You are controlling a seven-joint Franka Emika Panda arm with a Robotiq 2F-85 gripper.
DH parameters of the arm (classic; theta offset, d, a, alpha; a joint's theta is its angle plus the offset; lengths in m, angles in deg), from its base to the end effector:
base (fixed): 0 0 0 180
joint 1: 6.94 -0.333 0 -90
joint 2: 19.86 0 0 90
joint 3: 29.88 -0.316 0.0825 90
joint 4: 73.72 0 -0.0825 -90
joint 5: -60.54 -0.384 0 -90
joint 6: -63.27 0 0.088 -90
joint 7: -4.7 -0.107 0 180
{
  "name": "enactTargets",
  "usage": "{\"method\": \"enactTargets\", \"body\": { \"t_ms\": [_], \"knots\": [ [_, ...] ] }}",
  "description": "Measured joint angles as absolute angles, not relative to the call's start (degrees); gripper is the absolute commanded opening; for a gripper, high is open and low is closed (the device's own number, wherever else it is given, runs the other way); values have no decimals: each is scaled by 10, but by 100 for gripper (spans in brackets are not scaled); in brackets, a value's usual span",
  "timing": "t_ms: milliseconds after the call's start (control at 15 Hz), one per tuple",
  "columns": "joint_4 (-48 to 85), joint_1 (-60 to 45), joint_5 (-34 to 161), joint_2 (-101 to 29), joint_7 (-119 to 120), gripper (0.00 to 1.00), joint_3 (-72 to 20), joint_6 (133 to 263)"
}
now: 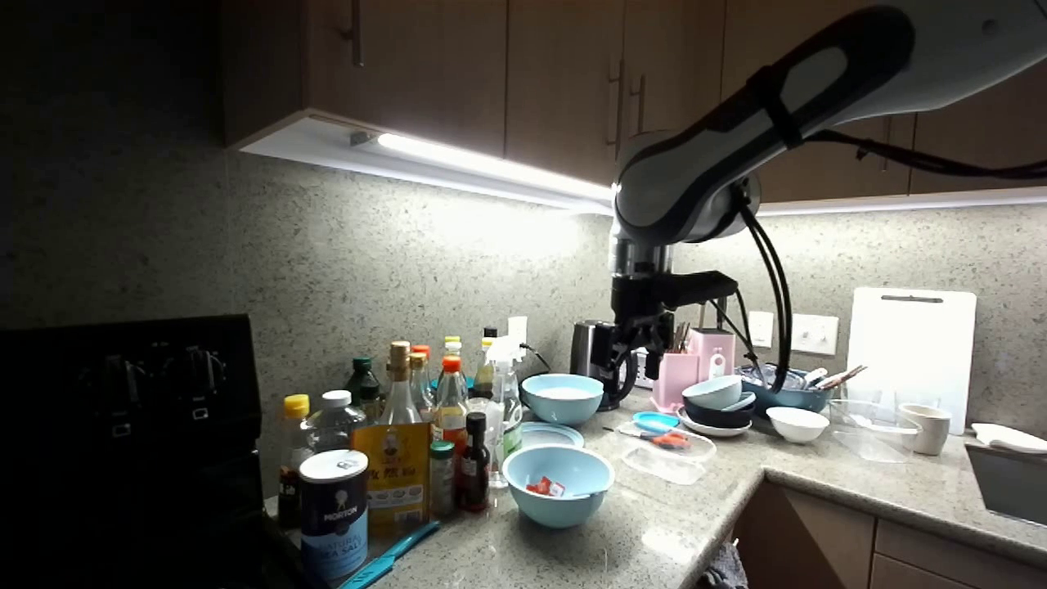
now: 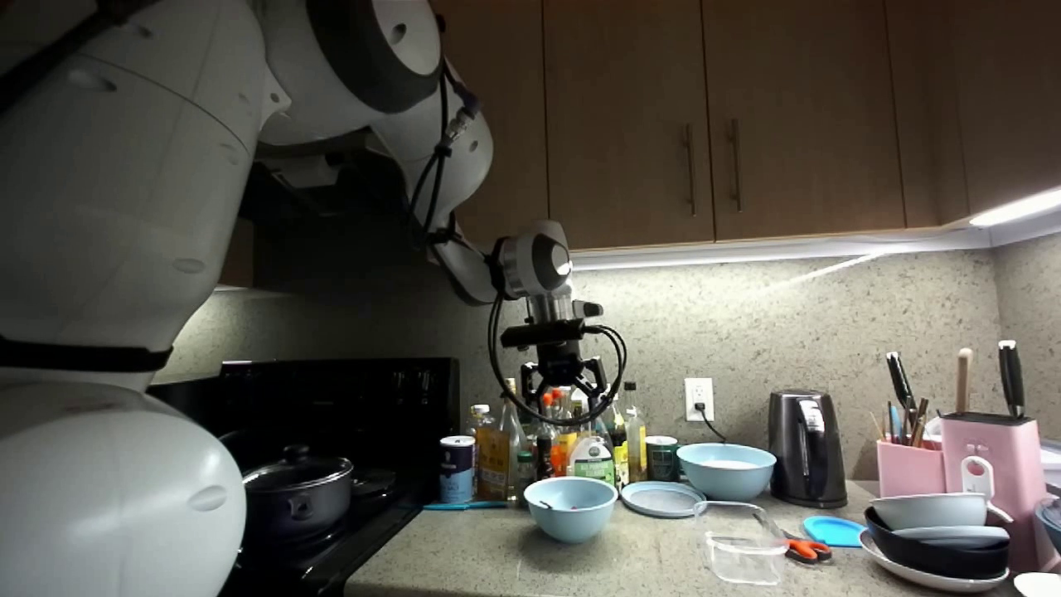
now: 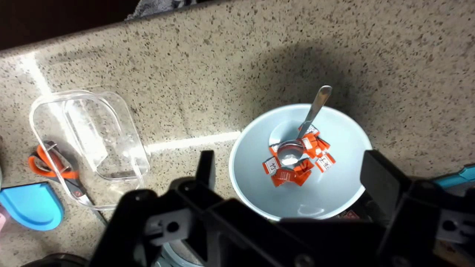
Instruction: Remove the spoon from the bowl and put it in the container
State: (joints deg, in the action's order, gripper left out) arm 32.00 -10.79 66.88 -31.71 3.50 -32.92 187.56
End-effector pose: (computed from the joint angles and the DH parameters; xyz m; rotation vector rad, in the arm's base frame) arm 0.6204 0.0689 0.4251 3.0510 0.2362 0.1890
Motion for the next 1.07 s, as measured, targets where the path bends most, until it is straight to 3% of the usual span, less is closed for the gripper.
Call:
{"method": "enactTargets", "body": {
  "t_ms": [467,1067],
  "knots": [
    [313,-109,669,-328,36,100,-329,1875],
    [206,-125,699,-475,35,100,-324,1846]
  ]
}}
